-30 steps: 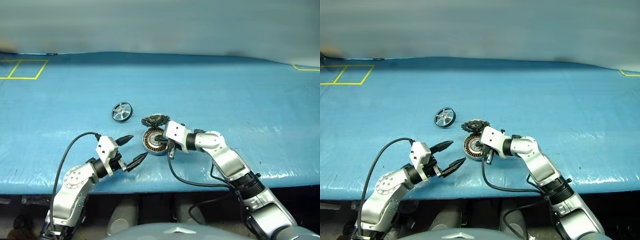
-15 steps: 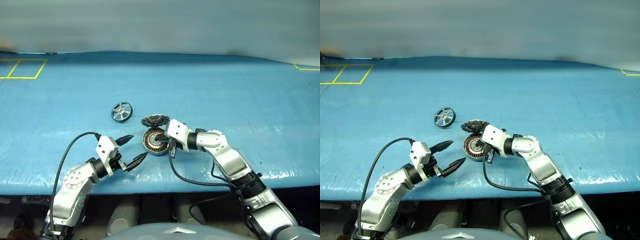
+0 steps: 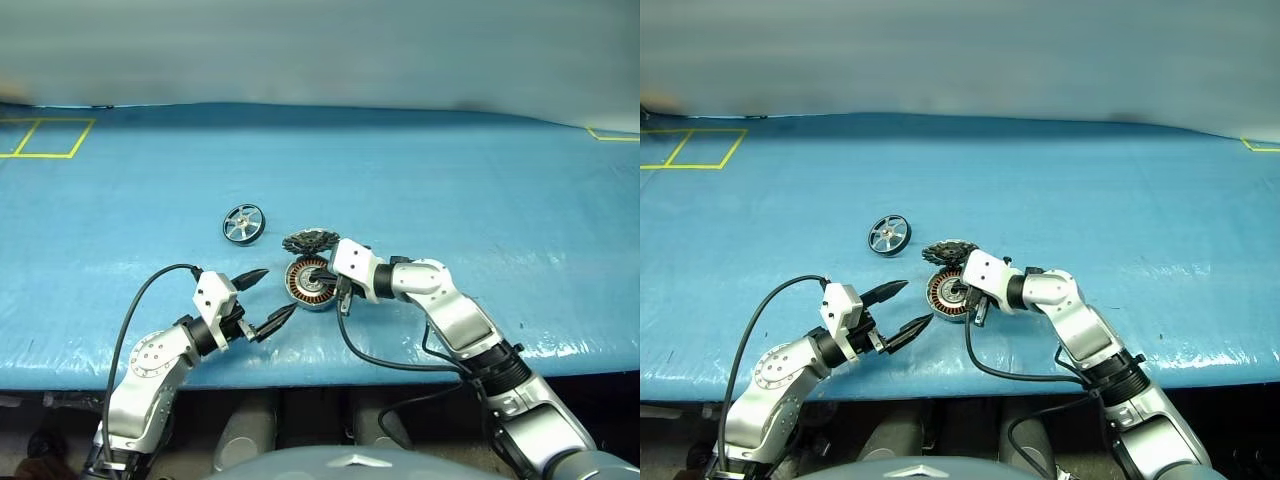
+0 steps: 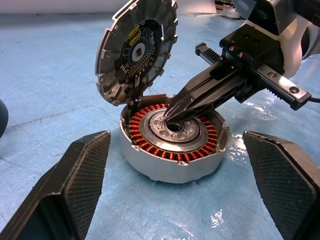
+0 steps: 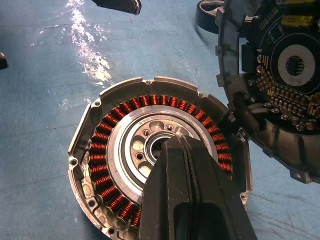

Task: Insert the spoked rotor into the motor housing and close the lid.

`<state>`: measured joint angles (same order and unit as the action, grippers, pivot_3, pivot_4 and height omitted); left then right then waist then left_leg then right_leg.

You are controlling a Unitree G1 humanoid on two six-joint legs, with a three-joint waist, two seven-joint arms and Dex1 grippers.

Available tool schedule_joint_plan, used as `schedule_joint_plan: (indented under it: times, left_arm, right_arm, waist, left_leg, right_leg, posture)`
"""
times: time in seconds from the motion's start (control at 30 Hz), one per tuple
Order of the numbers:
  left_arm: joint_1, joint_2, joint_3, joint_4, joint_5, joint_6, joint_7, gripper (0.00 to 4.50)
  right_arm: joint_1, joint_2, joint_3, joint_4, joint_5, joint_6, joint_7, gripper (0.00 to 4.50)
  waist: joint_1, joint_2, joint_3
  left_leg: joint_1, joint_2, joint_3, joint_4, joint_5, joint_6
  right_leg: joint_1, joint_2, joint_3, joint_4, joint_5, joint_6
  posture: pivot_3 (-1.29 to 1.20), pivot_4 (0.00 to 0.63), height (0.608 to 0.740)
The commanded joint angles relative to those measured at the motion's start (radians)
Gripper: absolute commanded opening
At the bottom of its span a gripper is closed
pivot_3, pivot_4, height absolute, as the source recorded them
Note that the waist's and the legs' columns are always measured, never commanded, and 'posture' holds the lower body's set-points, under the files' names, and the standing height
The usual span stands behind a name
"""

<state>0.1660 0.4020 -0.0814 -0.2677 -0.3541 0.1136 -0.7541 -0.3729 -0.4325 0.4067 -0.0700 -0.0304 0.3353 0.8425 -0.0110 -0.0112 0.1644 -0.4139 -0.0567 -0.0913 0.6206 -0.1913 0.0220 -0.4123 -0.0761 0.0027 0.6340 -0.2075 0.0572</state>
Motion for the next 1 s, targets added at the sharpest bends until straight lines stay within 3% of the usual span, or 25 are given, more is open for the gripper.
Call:
schedule_joint_plan:
  times: [0.03,0.6,1.0]
  left_arm:
    - [0.005,0.001,0.012,-0.011,0.002,-0.025,0.003,4.5]
    - [0.009,0.003,0.006,-0.017,0.0,-0.022,0.002,4.5]
    - [0.003,0.004,0.007,-0.013,-0.002,-0.015,0.004,4.5]
  right_arm:
    - [0.007,-0.014,0.024,0.044,-0.042,0.002,-0.009,0.01]
    - [0.014,-0.045,0.055,0.052,-0.126,-0.004,-0.037,0.01]
    - [0.07,-0.026,-0.07,-0.178,0.02,0.061,-0.038,0.01]
  waist:
    - [0.0,0.0,0.0]
    - [0.001,0.0,-0.003]
    - [0.004,0.001,-0.002]
  left_leg:
    - [0.001,0.0,0.0,0.0,0.0,0.0]
    - [0.004,0.0,-0.001,0.002,-0.003,-0.004]
    - [-0.002,0.0,-0.001,0.001,0.0,0.001]
  right_leg:
    - [0.0,0.0,0.0,0.0,0.0,0.0]
    - [0.002,-0.001,-0.001,0.0,0.0,0.001]
    - [0.0,-0.001,-0.003,-0.001,0.001,0.001]
  posture:
    - [0.0,0.15,0.74]
    - [0.0,0.15,0.74]
    - [0.0,0.15,0.74]
